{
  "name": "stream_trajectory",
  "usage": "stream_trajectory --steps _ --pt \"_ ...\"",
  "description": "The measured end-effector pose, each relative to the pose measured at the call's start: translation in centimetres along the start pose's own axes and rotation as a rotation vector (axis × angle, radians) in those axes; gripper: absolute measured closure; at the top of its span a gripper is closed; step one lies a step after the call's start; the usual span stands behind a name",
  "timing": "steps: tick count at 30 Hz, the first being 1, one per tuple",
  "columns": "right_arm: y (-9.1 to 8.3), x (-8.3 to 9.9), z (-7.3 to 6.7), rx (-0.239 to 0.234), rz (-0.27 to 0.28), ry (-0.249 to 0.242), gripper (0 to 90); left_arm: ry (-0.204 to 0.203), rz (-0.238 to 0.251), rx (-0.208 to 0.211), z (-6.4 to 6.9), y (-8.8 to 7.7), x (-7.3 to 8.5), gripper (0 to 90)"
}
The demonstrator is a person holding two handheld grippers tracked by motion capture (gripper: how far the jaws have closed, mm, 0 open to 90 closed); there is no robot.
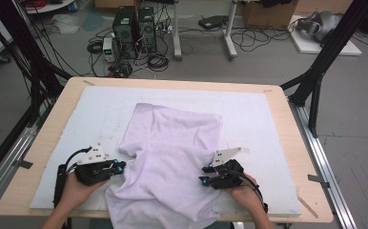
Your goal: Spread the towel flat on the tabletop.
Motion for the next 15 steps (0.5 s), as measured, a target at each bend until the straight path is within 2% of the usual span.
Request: stream_trajectory --steps 4,7,12,15 --pt "0.0 0.0 -0.1 0.011 -0.002 -0.008 62.9 -0.013 0.012 -0.02 -0.3 -1.8 0.4 87.2" --pt "-0.3 0.1 -0.3 0.002 0.009 -0.005 68.3 -0.011 0.025 -0.022 0.0 -2.8 0.3 87.1" --pt "-0.8 0.5 -1.1 -0.034 0.013 0.008 85.9 -0.006 0.023 -0.02 0.7 -4.1 0.6 87.2" --pt "-1.0 0.6 -1.5 -0.053 0.001 0.0 87.7 -0.007 0.026 -0.013 1.1 -4.4 0.8 87.1"
Point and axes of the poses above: each handheld gripper's, and its own axes: y roughly forward along the jaws, x roughly out of its underside, z roughly to its right, the point moved 9 cm from there along y, roughly forward along the jaws, and after that the axes turned 13 degrees about z, right-handed, at the moved point
